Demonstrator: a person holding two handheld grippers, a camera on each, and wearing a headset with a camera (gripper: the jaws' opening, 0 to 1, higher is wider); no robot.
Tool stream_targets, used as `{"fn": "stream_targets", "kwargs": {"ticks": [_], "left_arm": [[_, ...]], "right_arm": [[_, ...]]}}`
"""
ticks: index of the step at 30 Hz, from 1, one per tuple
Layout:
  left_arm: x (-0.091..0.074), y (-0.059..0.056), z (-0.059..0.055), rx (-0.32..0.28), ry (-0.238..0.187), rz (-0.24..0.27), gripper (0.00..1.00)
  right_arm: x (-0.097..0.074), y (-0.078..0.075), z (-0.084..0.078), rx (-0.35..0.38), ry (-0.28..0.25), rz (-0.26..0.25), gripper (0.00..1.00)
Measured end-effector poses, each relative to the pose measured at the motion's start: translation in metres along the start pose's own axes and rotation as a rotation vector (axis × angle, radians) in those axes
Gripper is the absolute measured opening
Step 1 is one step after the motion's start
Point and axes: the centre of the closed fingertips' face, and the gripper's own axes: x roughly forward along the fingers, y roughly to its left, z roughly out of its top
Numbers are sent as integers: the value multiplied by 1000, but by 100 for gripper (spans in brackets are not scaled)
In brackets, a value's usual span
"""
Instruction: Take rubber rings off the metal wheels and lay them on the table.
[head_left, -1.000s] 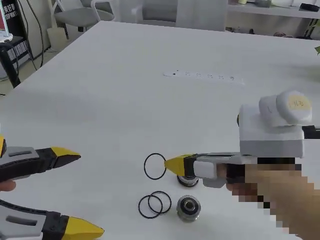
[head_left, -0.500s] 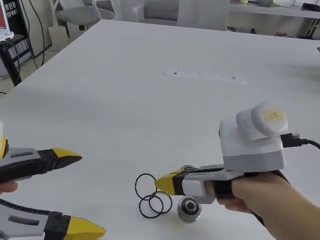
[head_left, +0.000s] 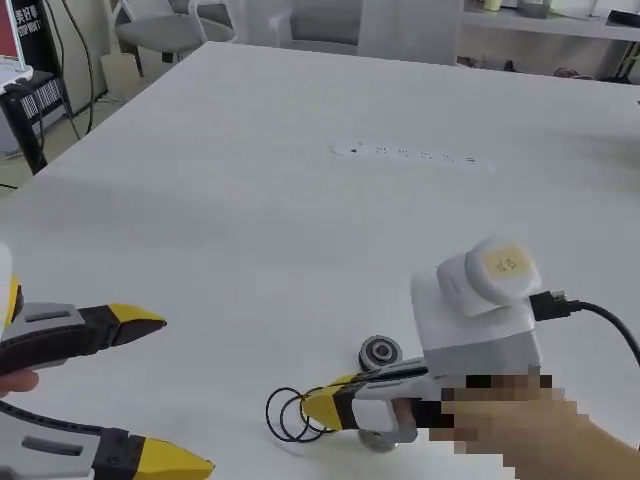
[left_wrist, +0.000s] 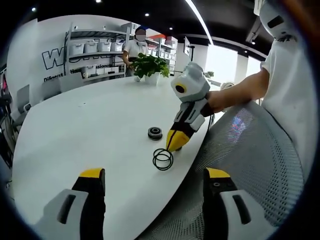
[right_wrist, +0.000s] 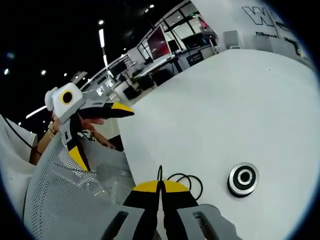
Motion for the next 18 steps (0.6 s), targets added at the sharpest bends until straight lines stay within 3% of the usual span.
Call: {"fn": "stream_targets", "kwargs": {"ticks": [18], "left_arm": [[1, 1, 0, -7, 2, -3, 78]], "right_arm": [[-2, -8, -1, 16, 9, -23, 0]]}}
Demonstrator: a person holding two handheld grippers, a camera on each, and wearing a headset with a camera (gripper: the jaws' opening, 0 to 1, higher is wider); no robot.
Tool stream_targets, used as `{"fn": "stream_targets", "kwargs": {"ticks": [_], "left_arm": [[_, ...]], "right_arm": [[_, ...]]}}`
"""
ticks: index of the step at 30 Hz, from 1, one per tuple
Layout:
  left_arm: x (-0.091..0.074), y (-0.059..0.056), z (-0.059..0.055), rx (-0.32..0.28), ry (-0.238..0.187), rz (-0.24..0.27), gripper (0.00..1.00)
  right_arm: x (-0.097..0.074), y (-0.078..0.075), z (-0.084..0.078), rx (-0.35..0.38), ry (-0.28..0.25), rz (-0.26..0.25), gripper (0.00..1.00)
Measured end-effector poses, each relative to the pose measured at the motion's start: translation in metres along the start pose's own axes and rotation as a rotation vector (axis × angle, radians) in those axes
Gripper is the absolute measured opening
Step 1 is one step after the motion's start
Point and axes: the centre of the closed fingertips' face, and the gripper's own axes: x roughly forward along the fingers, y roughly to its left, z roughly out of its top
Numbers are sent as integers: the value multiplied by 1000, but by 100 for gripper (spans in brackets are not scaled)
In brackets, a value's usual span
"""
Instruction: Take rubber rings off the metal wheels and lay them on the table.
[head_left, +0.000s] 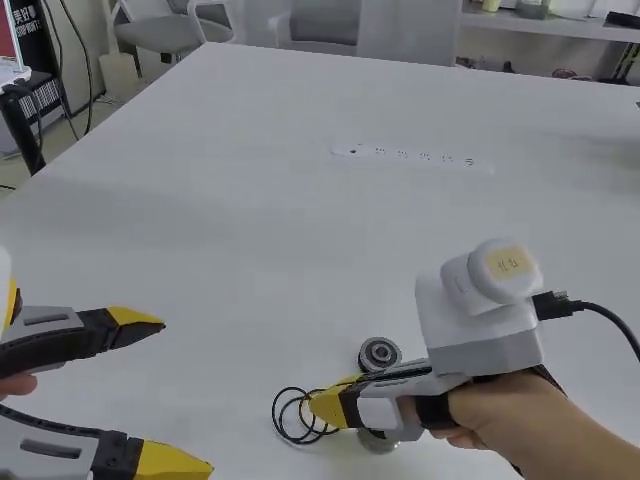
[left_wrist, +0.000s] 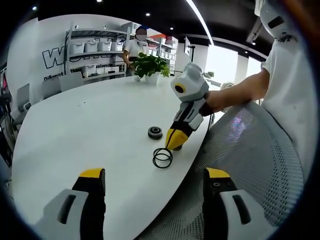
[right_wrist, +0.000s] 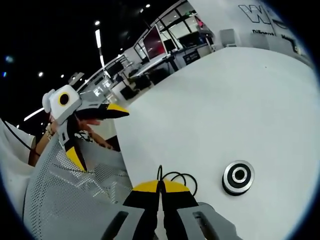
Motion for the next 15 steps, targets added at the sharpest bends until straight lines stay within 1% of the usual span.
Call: {"fn": "stream_targets", "kwargs": {"ticks": [6, 15], "left_arm": [[-1, 1, -1, -6, 0, 5, 78], [-1, 1, -2, -5, 4, 6, 78]], "right_arm": [[0, -1, -2, 10, 9, 0, 0], [-2, -3, -1, 16, 5, -11, 0]]}}
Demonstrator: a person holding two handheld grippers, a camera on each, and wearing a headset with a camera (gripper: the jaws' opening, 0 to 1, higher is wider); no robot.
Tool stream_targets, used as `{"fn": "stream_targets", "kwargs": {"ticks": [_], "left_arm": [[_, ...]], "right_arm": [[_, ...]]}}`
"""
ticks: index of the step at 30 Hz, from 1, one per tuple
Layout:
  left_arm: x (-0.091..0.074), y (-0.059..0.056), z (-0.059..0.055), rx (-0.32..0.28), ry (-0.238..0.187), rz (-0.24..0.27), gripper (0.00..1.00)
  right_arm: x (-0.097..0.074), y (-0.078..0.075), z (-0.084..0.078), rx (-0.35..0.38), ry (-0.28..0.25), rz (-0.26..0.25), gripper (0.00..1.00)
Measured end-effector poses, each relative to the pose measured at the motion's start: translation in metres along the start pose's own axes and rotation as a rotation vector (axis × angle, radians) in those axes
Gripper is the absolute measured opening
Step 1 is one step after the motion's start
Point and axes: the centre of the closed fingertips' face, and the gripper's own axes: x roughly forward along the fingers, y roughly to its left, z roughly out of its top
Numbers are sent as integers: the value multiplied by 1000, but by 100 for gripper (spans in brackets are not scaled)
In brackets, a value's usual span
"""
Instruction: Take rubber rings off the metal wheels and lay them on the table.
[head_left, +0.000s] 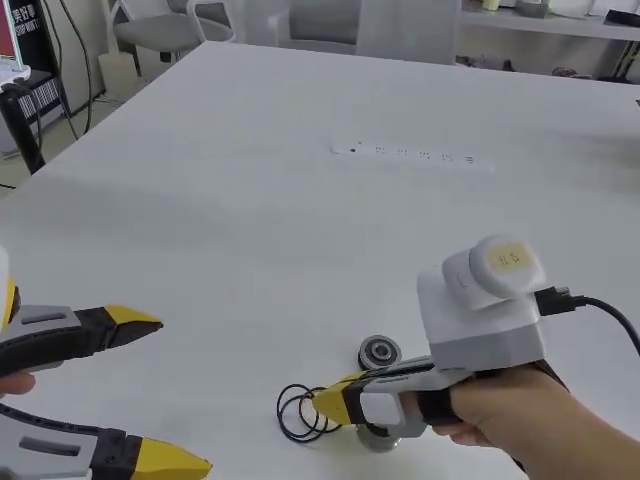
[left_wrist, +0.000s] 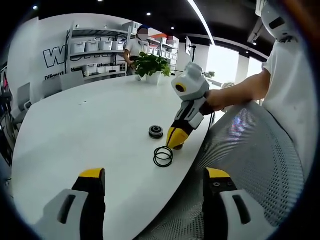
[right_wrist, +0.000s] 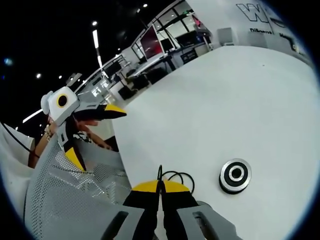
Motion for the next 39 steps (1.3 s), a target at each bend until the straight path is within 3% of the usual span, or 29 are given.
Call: {"fn": "stream_targets", "kwargs": {"ticks": [39], "left_arm": [[0, 1, -1, -12, -4, 1, 78]], "right_arm": [[2, -2, -5, 1, 16, -8, 0]]}}
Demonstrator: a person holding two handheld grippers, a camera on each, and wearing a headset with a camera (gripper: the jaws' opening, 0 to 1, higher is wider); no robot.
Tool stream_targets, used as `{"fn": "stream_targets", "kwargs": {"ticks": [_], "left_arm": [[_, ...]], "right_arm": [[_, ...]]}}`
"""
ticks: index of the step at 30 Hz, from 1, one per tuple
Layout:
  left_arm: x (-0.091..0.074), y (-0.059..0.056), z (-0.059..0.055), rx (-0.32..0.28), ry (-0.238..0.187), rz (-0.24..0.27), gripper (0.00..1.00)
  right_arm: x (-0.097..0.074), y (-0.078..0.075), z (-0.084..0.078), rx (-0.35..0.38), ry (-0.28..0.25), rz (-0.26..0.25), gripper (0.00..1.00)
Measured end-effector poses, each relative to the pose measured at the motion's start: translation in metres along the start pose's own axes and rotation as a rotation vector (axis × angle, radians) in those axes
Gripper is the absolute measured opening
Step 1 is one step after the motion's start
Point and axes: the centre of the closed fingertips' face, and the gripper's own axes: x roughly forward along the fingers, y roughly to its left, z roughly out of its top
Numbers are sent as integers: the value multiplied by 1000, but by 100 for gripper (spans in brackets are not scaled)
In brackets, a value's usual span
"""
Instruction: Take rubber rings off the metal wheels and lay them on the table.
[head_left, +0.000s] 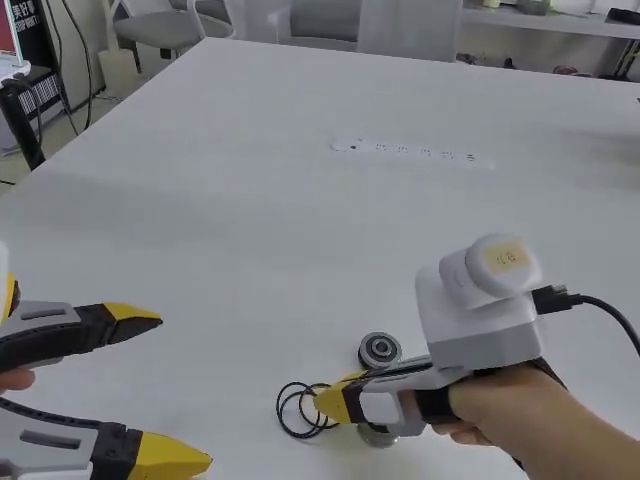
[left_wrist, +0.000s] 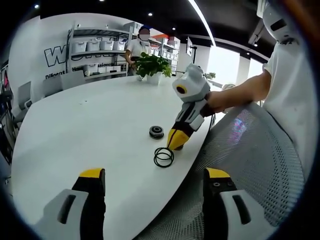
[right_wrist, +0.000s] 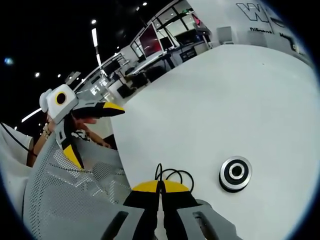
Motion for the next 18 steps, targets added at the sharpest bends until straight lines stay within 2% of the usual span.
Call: {"fn": "stream_targets", "kwargs": {"ticks": [13, 18], "left_arm": [[0, 0, 0, -4, -1, -1, 78], [1, -2, -3, -1, 9, -6, 77]], "right_arm": [[1, -8, -3, 9, 10, -30, 0], [2, -9, -4, -12, 20, -42, 0]]}}
